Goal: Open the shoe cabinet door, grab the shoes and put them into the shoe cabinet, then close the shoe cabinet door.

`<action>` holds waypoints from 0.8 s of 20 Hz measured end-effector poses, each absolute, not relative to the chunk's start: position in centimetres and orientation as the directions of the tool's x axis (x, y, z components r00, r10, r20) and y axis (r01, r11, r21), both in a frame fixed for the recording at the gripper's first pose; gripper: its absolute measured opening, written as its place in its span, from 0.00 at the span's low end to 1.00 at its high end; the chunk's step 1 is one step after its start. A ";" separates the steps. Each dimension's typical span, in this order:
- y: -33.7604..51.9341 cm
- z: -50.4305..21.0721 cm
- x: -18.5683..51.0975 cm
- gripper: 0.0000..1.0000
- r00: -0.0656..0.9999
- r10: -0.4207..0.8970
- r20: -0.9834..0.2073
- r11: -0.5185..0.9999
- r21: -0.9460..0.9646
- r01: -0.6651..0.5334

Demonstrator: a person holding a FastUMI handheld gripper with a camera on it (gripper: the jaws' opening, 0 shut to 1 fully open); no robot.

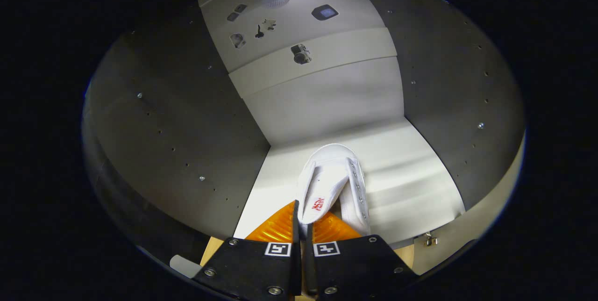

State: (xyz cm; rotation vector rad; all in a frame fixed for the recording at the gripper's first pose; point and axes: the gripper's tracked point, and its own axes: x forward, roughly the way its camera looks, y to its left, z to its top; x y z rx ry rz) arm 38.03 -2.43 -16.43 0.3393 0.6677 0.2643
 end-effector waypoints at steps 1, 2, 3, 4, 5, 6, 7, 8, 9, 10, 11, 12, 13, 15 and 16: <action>-2.3 -16.7 38.3 0.03 0.748 0.352 -0.563 0.910 0.394 -0.132; -2.4 -17.0 38.7 0.03 0.738 0.357 -0.573 0.909 0.395 -0.133; -2.1 -17.4 40.1 0.03 0.731 0.370 -0.574 0.903 0.407 -0.138; -2.4 -17.6 40.7 0.03 0.735 0.366 -0.571 0.906 0.398 -0.142; -2.7 -17.8 40.7 0.03 0.736 0.365 -0.570 0.909 0.388 -0.150; -2.6 -18.1 41.1 0.03 0.737 0.362 -0.570 0.911 0.383 -0.151; -2.6 -18.2 41.2 0.03 0.738 0.365 -0.567 0.910 0.385 -0.155; -2.8 -18.2 41.5 0.04 0.743 0.368 -0.559 0.906 0.394 -0.152; -2.5 -18.3 41.5 0.04 0.741 0.378 -0.555 0.899 0.411 -0.150; -2.5 -18.3 41.4 0.03 0.740 0.387 -0.551 0.892 0.425 -0.150; -2.6 -18.3 41.2 0.04 0.740 0.390 -0.548 0.889 0.433 -0.148; -2.8 -18.3 41.1 0.05 0.740 0.389 -0.548 0.888 0.438 -0.143; -3.1 -18.3 41.3 0.09 0.741 0.382 -0.552 0.890 0.436 -0.134; -3.1 -18.3 41.4 0.14 0.755 0.366 -0.545 0.895 0.429 -0.124; -3.5 -18.4 41.4 0.17 0.759 0.346 -0.551 0.904 0.413 -0.112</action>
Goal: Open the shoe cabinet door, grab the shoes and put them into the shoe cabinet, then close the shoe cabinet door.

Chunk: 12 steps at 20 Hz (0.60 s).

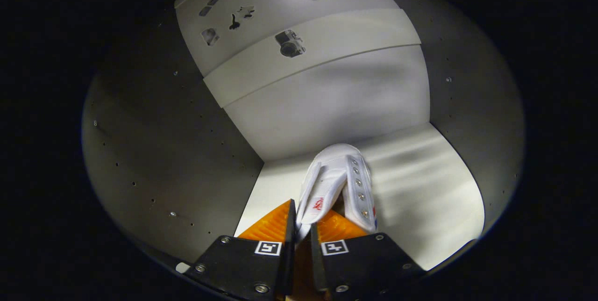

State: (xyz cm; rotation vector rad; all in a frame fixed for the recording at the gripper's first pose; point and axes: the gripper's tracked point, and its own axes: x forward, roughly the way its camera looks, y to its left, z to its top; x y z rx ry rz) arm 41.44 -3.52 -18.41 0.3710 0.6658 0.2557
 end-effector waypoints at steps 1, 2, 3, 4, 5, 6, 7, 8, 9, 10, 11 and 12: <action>-4.1 -18.4 41.4 0.28 0.759 0.339 -0.555 0.907 0.406 -0.109; -4.2 -18.3 41.3 0.35 0.761 0.340 -0.552 0.905 0.412 -0.105; -4.4 -18.3 41.2 0.47 0.762 0.343 -0.550 0.903 0.418 -0.104; -5.1 -18.5 41.3 0.51 0.768 0.329 -0.550 0.908 0.407 -0.097; -5.5 -18.8 41.6 0.57 0.779 0.301 -0.550 0.920 0.381 -0.087; -5.7 -18.8 41.4 0.61 0.788 0.281 -0.548 0.930 0.357 -0.084; -5.9 -18.6 41.5 0.68 0.791 0.275 -0.546 0.934 0.346 -0.086; -6.0 -18.2 41.2 0.71 0.797 0.273 -0.538 0.935 0.342 -0.090; -6.0 -17.9 41.5 0.75 0.806 0.270 -0.527 0.936 0.340 -0.091; -5.9 -18.0 41.6 0.76 0.816 0.265 -0.514 0.937 0.338 -0.091; -6.0 -17.8 41.6 0.77 0.825 0.259 -0.502 0.938 0.334 -0.092; -6.1 -17.8 41.7 0.77 0.834 0.255 -0.488 0.940 0.326 -0.097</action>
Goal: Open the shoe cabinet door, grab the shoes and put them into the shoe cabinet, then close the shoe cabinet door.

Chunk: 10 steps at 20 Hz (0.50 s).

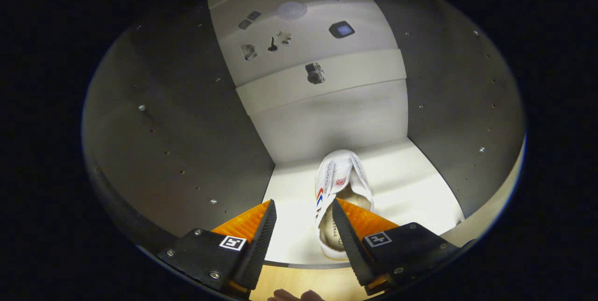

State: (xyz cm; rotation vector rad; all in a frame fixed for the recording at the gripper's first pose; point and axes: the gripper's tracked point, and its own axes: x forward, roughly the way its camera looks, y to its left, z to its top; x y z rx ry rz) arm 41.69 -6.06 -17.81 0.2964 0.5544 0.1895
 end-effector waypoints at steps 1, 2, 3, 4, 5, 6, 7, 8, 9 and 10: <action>-6.2 -17.9 41.6 0.77 0.844 0.248 -0.476 0.944 0.313 -0.100; -6.2 -17.6 41.6 0.78 0.856 0.241 -0.457 0.949 0.296 -0.108; -6.5 -17.4 41.5 0.81 0.866 0.233 -0.442 0.955 0.273 -0.117; -6.6 -17.3 41.6 0.82 0.874 0.222 -0.433 0.961 0.248 -0.121; -6.7 -17.3 41.5 0.86 0.878 0.214 -0.429 0.966 0.228 -0.124; -6.5 -17.5 41.6 0.88 0.882 0.205 -0.424 0.969 0.213 -0.123; -6.7 -17.6 41.7 0.90 0.886 0.193 -0.421 0.973 0.199 -0.118; -6.9 -17.8 41.8 0.91 0.890 0.177 -0.421 0.977 0.185 -0.107; -7.0 -18.0 41.6 0.92 0.892 0.162 -0.423 0.980 0.173 -0.096; -7.0 -18.0 41.4 0.93 0.892 0.155 -0.424 0.982 0.164 -0.092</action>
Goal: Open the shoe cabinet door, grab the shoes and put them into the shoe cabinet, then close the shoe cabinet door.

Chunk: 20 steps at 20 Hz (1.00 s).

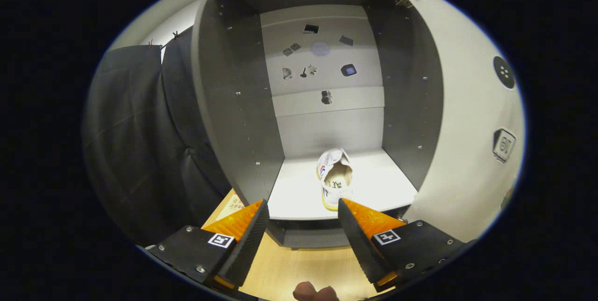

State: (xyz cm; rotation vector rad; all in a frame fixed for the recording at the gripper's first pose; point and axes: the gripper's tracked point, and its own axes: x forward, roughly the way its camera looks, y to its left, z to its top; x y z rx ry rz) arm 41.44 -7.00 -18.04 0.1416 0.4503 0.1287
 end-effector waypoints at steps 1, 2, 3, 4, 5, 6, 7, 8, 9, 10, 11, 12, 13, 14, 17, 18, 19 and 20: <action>-7.0 -18.0 41.5 0.93 0.895 0.151 -0.419 0.983 0.156 -0.093; -7.1 -18.0 41.6 0.93 0.896 0.147 -0.418 0.985 0.147 -0.093; -7.1 -17.9 41.6 0.94 0.899 0.143 -0.415 0.986 0.138 -0.093; -7.3 -17.7 41.7 0.94 0.901 0.137 -0.411 0.987 0.130 -0.091; -7.2 -17.5 41.6 0.94 0.902 0.141 -0.408 0.987 0.126 -0.098; -7.2 -17.4 41.7 0.94 0.902 0.152 -0.405 0.986 0.124 -0.110; -7.2 -17.4 41.8 0.94 0.903 0.158 -0.400 0.986 0.121 -0.119; -7.3 -17.1 41.9 0.94 0.907 0.160 -0.391 0.985 0.118 -0.123; -7.2 -17.0 41.3 0.94 0.910 0.168 -0.379 0.984 0.120 -0.132; -7.1 -16.7 40.7 0.94 0.912 0.185 -0.366 0.981 0.122 -0.150; -7.3 -16.4 39.2 0.94 0.914 0.201 -0.353 0.978 0.121 -0.169; -7.9 -16.1 37.9 0.94 0.913 0.218 -0.344 0.975 0.115 -0.190; -9.0 -15.6 35.6 0.94 0.913 0.233 -0.334 0.972 0.107 -0.209; -10.1 -15.3 34.2 0.94 0.912 0.248 -0.325 0.969 0.105 -0.226; -13.4 -14.6 30.0 0.94 0.902 0.305 -0.306 0.952 0.125 -0.280; -14.9 -14.3 29.0 0.94 0.904 0.310 -0.293 0.950 0.126 -0.285; -16.8 -14.4 28.0 0.94 0.906 0.312 -0.286 0.949 0.128 -0.287; -18.4 -14.5 27.0 0.94 0.906 0.316 -0.283 0.948 0.135 -0.289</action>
